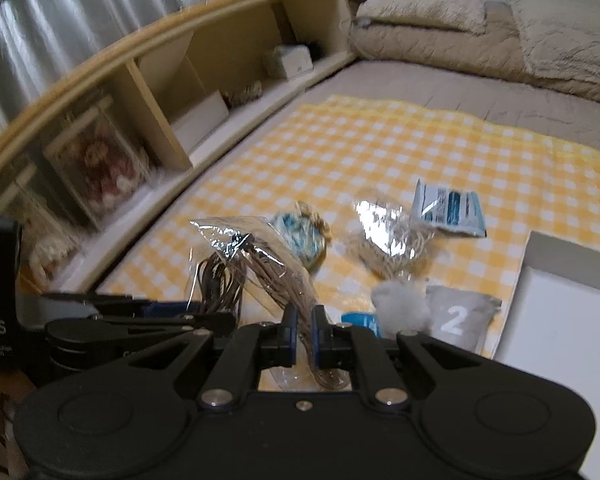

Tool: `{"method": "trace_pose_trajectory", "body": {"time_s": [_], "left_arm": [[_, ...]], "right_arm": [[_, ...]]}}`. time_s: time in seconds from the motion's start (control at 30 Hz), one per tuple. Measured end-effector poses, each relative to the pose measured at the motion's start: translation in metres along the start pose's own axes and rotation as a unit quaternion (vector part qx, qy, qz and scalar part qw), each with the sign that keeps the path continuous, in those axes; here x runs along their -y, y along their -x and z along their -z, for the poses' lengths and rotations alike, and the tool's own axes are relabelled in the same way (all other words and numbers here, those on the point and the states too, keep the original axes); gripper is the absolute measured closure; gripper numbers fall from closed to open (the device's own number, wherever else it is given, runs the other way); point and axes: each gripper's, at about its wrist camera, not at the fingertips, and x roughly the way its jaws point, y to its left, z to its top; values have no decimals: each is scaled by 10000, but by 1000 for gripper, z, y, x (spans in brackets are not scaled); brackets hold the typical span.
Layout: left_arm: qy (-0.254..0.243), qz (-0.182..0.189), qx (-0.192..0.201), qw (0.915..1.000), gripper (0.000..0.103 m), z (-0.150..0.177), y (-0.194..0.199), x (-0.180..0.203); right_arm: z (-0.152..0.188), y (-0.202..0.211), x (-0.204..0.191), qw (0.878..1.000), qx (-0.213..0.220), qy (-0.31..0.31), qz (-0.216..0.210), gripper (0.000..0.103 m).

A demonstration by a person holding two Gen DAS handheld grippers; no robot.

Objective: Organize soft objects
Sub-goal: 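Carry both cord bags into the white box and open both tools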

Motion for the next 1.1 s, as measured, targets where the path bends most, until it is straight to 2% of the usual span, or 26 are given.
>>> {"method": "trace_pose_trajectory", "body": {"time_s": [0.23,0.6,0.8,1.1], "left_arm": [[109,186,330,9992,67,-11,19,10],[-467,774,521,9945,67,-13,21,76],[-794,1049,459,9902,67,-8,11,111],[-1158,1472,46,9823,67,9,-15,156]], "right_arm": [[-2,30,5,9989,369,-224,199,95],[10,84,42,9903,860,-653,869,95],[25,108,71,9806,925,-1033,1385,95],[51,133,105,9641,856,-1547,1983,95]]}}
